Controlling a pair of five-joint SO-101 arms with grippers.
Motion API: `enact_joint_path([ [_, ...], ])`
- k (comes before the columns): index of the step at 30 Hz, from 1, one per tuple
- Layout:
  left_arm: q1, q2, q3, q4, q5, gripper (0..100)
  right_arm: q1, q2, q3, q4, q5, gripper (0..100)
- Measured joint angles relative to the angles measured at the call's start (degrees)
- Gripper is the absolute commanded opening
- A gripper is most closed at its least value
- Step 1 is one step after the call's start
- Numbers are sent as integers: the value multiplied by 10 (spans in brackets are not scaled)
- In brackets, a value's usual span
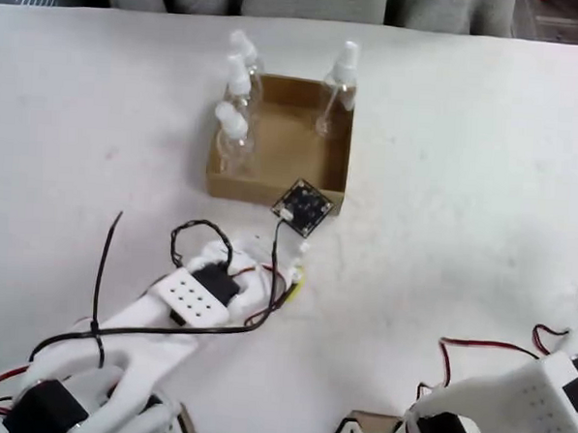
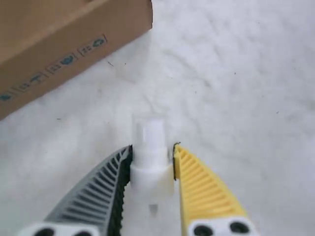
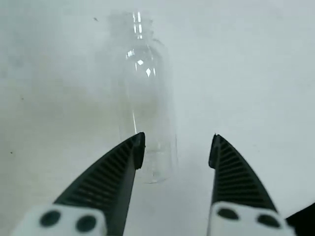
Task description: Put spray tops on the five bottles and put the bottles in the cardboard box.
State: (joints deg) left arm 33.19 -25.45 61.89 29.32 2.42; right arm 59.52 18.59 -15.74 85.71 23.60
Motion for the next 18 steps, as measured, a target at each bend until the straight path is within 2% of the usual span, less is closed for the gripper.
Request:
enact_joint_path([
  [13, 0, 0, 0, 0, 0, 21, -59, 106, -88, -3, -18, 189],
  [18, 0, 0, 0, 0, 0, 21, -58, 143, -149, 32, -18, 252],
])
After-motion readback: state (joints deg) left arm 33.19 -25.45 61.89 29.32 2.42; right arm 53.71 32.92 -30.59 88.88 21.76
